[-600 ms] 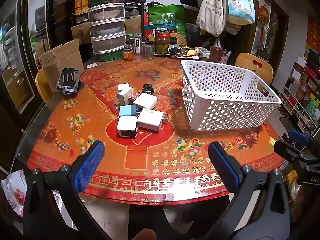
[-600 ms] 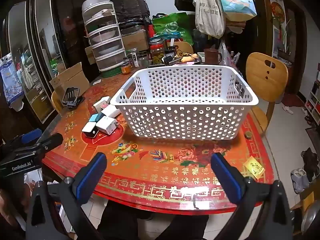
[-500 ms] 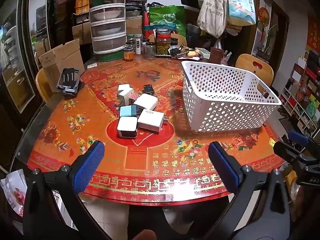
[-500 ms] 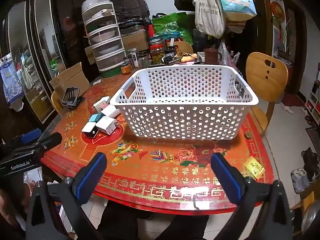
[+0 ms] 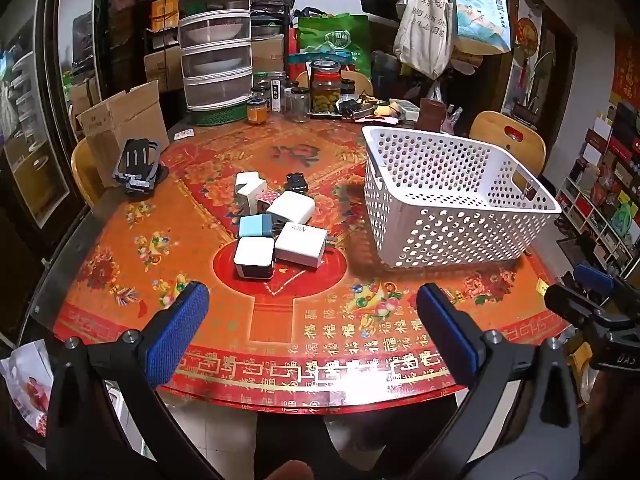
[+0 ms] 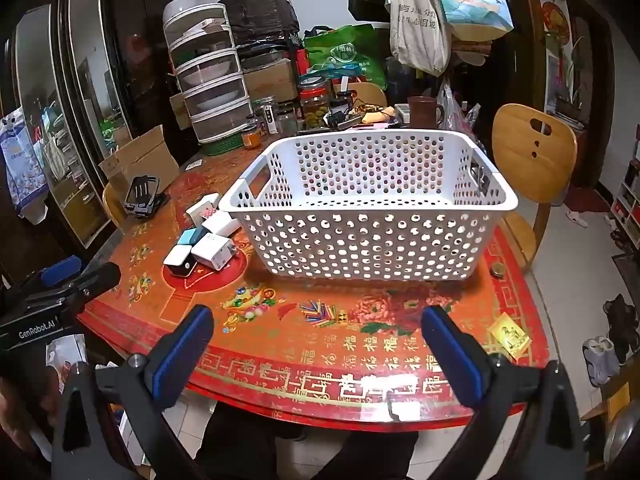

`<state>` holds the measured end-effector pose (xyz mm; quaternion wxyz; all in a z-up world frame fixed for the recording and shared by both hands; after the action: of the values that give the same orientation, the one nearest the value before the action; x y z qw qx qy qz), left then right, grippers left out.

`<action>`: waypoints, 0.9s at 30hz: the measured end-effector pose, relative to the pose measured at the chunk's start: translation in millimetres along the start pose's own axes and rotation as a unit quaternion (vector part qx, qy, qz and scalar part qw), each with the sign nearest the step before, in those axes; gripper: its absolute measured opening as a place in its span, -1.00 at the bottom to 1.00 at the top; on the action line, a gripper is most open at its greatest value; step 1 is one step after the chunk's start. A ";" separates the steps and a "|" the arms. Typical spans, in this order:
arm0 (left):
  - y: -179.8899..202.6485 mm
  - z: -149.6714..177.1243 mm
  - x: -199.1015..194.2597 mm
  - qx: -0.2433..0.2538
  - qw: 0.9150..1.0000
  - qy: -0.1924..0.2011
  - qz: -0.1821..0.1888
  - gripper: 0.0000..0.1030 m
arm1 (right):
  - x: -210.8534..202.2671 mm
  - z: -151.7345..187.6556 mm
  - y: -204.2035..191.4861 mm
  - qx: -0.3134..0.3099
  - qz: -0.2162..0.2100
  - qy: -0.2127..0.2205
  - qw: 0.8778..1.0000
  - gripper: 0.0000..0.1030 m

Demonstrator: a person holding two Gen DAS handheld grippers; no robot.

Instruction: Organize rigid objects

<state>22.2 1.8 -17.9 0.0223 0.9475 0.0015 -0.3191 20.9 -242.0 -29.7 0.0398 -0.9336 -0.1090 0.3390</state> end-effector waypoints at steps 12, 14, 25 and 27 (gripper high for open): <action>-0.7 1.9 -0.7 0.003 1.000 -0.002 0.000 0.99 | -1.0 -0.6 0.0 0.002 0.002 0.003 1.000 1.00; -0.2 1.8 -0.7 0.003 1.000 -0.002 0.000 0.99 | -0.6 0.1 -1.4 0.002 0.002 0.004 1.000 1.00; 1.3 1.7 -2.1 0.002 1.000 -0.002 -0.001 0.99 | -5.4 -0.6 -0.6 0.001 0.002 0.005 1.000 1.00; 1.7 1.4 -2.8 0.003 1.000 -0.002 -0.001 0.99 | -6.4 -0.8 -0.1 0.001 0.002 0.006 1.000 1.00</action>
<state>19.2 0.1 -17.3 0.0187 0.9470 0.0017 -0.3208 16.7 -243.4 -25.1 0.0404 -0.9357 -0.1068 0.3338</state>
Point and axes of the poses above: each gripper's, at about its wrist camera, not at the fingertips, and x roughly the way its jaws point, y to its right, z to its underside, the point moved 3 cm from there along x, roughly the way its jaws point, and after that the axes turned 3 degrees about y, right-handed, at the moved point
